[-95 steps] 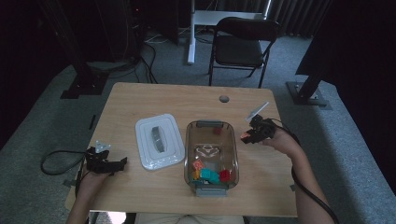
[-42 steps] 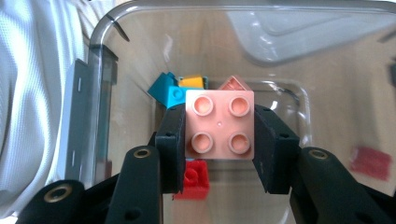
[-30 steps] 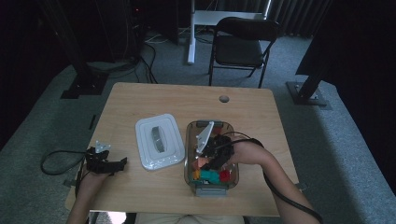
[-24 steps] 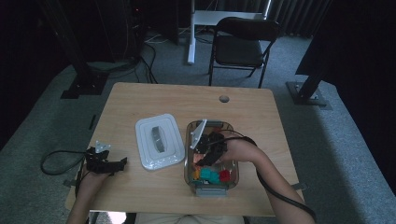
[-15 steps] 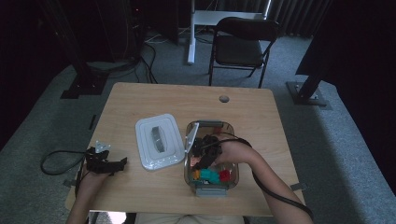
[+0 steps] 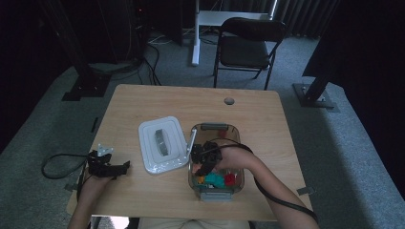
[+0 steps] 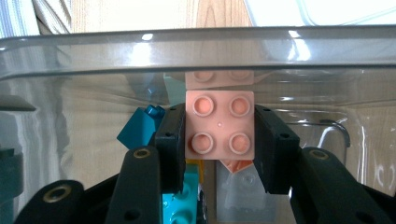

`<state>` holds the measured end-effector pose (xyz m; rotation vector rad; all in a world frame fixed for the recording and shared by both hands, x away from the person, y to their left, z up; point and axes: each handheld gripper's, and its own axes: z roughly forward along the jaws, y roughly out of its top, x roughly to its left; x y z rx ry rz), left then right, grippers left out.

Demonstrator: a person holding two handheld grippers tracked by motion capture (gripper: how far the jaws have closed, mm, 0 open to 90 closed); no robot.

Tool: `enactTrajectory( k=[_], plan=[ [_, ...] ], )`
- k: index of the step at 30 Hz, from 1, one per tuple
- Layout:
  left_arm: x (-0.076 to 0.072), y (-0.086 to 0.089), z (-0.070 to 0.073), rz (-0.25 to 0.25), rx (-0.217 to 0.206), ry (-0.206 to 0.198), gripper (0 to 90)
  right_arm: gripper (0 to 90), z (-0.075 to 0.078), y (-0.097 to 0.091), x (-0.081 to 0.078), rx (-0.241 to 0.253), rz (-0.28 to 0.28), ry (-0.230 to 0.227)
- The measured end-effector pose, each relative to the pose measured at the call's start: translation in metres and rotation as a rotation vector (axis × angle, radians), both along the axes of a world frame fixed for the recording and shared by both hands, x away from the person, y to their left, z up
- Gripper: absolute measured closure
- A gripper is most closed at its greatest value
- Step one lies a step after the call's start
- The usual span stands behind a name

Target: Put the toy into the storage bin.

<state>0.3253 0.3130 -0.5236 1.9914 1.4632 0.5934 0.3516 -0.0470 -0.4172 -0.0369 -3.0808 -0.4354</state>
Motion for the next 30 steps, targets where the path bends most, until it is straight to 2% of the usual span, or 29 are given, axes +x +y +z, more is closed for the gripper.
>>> enactTrajectory(
  k=[10, 16, 20, 25, 30],
  plan=[
    [0.000, 0.000, 0.000, 0.000, 0.000, -0.001, 2.7, 58.0, -0.002, 0.000, 0.005, -0.003, -0.026, -0.001],
    [0.000, 0.000, 0.000, 0.001, 0.000, -0.002, 2.7, 57.1, -0.007, 0.002, 0.012, -0.027, -0.063, -0.005],
    [0.000, 0.000, 0.000, 0.001, 0.000, -0.001, 2.7, 56.5, -0.011, 0.005, 0.011, -0.042, -0.058, 0.005],
    [0.000, 0.000, 0.000, -0.001, 0.002, 0.000, 2.7, 52.9, -0.010, 0.003, 0.011, -0.037, -0.072, 0.010],
    [0.000, 0.000, 0.000, -0.001, 0.002, 0.000, 2.7, 52.4, -0.003, -0.006, 0.010, -0.008, -0.090, 0.010]
  ],
)
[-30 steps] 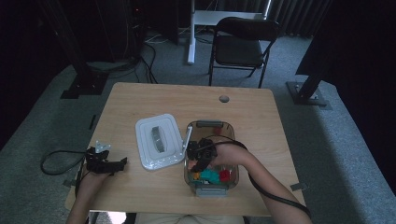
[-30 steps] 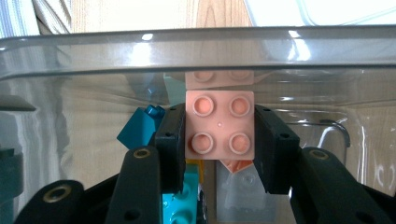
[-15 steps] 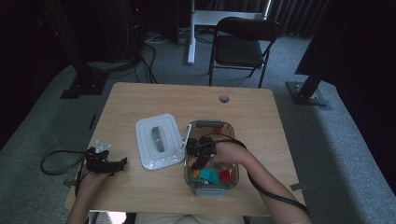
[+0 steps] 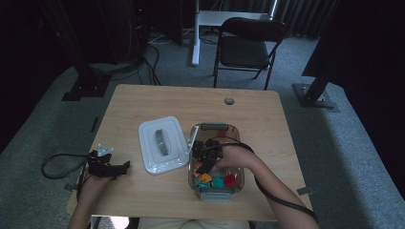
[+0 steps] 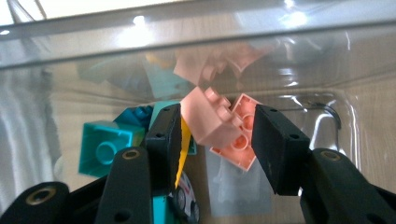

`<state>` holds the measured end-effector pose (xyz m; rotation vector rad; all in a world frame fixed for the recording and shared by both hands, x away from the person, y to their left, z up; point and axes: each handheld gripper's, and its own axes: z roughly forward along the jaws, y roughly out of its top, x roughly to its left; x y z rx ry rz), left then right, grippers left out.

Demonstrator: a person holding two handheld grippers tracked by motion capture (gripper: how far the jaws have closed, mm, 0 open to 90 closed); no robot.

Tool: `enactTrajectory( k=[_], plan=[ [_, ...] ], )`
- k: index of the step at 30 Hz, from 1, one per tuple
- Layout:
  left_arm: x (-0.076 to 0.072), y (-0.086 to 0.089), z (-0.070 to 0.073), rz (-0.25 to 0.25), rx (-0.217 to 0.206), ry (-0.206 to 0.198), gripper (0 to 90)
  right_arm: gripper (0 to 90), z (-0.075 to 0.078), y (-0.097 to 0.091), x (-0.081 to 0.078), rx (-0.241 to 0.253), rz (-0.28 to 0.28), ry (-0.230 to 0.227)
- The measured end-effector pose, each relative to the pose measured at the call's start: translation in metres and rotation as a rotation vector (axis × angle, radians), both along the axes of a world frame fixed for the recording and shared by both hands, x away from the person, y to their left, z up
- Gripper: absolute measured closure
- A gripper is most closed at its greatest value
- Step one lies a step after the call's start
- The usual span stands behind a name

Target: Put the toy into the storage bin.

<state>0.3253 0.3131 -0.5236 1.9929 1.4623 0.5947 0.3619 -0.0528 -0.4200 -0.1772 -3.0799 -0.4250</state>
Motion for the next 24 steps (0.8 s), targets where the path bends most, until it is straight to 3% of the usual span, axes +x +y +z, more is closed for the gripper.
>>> enactTrajectory(
  k=[7, 16, 22, 24],
  plan=[
    [0.000, 0.000, 0.000, 0.000, 0.000, 0.000, 2.7, 51.2, 0.012, -0.023, -0.002, 0.031, -0.054, -0.001],
    [0.000, 0.000, 0.000, 0.001, -0.001, -0.001, 2.7, 50.2, 0.028, -0.068, 0.000, 0.134, -0.153, -0.001],
    [0.000, 0.000, 0.000, 0.000, -0.001, 0.000, 2.7, 49.6, 0.042, -0.093, -0.001, 0.201, -0.208, -0.039],
    [0.000, 0.000, 0.000, -0.001, 0.000, 0.000, 2.7, 48.1, 0.049, -0.111, 0.000, 0.228, -0.257, -0.058]
  ],
)
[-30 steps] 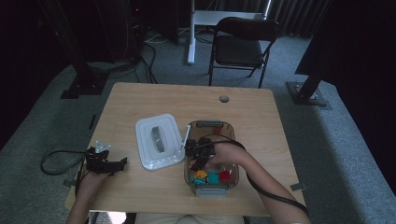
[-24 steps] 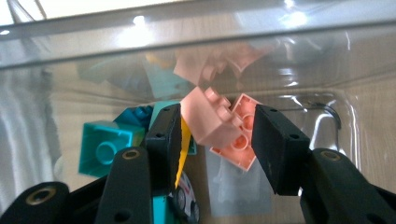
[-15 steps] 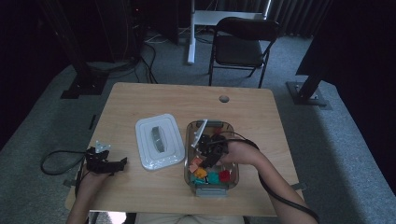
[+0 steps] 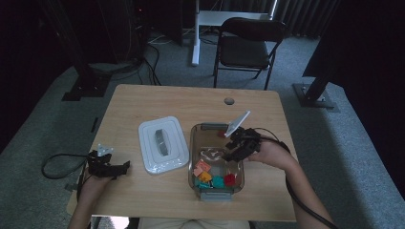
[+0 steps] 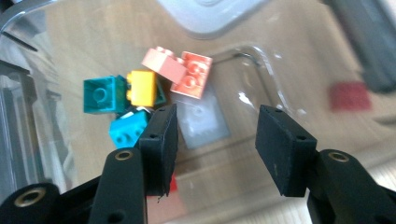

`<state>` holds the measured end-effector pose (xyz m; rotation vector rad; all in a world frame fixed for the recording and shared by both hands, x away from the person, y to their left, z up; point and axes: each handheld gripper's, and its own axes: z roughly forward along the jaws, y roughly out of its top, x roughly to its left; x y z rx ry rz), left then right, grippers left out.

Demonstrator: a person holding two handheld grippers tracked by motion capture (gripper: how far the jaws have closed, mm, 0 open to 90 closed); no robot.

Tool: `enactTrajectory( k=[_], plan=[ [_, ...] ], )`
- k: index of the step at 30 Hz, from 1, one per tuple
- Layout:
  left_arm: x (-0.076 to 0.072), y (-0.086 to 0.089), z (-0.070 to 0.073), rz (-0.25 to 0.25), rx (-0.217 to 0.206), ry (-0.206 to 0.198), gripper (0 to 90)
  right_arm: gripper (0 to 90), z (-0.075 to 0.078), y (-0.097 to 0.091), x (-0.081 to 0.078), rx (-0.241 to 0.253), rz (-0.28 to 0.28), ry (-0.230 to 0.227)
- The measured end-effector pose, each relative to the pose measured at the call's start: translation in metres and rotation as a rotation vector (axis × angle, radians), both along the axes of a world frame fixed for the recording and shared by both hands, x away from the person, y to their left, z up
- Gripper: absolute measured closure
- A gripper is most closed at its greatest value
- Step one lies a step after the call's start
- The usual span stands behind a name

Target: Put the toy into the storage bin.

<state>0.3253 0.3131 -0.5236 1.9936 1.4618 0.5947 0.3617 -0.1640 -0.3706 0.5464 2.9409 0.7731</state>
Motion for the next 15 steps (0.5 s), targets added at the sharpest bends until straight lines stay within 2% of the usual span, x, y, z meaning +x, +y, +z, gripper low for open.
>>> enactTrajectory(
  k=[8, 10, 11, 15],
  plan=[
    [0.000, 0.000, 0.000, 0.000, 0.001, -0.002, 2.7, 41.9, 0.005, -0.038, 0.004, 0.043, -0.113, -0.007],
    [0.000, 0.000, 0.000, 0.001, 0.000, -0.002, 2.7, 41.5, 0.005, -0.042, 0.004, 0.045, -0.123, -0.009],
    [0.000, 0.000, 0.000, 0.000, 0.001, -0.002, 2.7, 39.9, 0.003, -0.055, 0.008, 0.062, -0.160, -0.012],
    [0.000, 0.000, 0.000, 0.000, 0.000, -0.002, 2.7, 37.2, -0.002, -0.075, 0.018, 0.100, -0.209, -0.012]
  ],
)
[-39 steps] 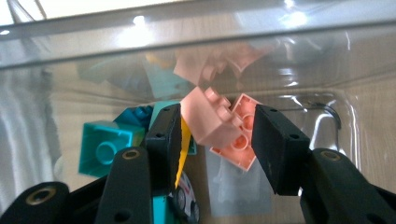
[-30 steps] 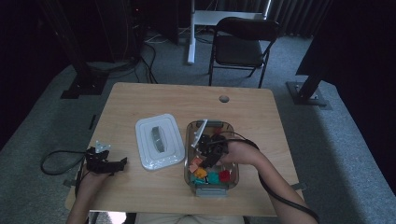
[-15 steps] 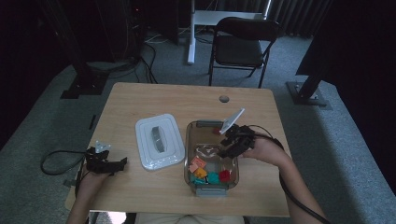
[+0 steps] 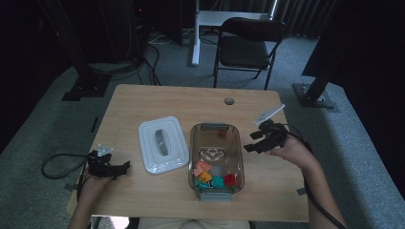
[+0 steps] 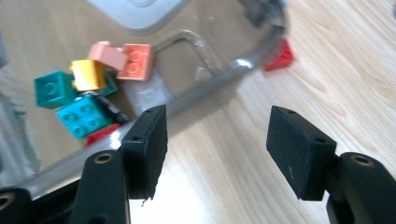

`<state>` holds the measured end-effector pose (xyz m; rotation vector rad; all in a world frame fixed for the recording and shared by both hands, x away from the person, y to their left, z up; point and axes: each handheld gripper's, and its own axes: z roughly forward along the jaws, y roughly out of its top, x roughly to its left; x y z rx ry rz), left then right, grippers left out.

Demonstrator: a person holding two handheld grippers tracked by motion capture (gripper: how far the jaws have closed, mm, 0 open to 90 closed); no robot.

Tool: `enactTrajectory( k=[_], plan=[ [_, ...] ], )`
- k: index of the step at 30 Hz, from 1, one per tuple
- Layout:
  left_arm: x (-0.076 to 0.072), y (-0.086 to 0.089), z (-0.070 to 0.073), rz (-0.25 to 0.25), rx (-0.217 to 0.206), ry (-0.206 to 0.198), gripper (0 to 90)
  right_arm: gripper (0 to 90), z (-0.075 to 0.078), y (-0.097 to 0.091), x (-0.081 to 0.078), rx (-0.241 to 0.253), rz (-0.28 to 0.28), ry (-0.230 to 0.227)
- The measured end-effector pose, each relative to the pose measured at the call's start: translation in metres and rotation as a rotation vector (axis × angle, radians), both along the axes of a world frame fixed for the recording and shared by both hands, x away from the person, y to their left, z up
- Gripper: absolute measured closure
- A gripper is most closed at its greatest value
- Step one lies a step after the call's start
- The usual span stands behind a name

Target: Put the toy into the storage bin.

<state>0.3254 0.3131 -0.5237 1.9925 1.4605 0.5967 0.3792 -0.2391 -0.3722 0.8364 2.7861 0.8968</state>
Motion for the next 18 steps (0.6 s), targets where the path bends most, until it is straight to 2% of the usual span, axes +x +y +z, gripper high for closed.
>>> enactTrajectory(
  k=[3, 4, 8, 9, 10, 14, 18],
  plan=[
    [0.000, 0.000, 0.000, -0.001, 0.002, 0.001, 2.7, 34.4, -0.004, -0.010, 0.006, 0.020, -0.032, -0.005],
    [0.000, 0.000, 0.000, 0.000, 0.000, 0.002, 2.7, 33.9, -0.009, -0.019, 0.014, 0.052, -0.074, 0.011],
    [0.000, 0.000, 0.000, 0.000, 0.000, 0.002, 2.7, 32.4, -0.024, -0.029, 0.032, 0.006, -0.153, -0.009],
    [0.000, 0.000, 0.000, 0.000, -0.001, 0.002, 2.7, 32.5, -0.028, -0.032, 0.037, 0.011, -0.165, -0.001],
    [0.000, 0.000, 0.000, 0.000, 0.000, 0.002, 2.7, 32.6, -0.033, -0.035, 0.042, 0.027, -0.165, 0.011],
    [0.000, 0.000, 0.000, 0.000, 0.000, 0.002, 2.7, 34.1, -0.051, -0.039, 0.063, 0.016, -0.201, 0.019],
    [0.000, 0.000, 0.000, 0.000, 0.000, 0.002, 2.7, 34.6, -0.061, -0.034, 0.074, 0.015, -0.195, 0.026]
  ],
)
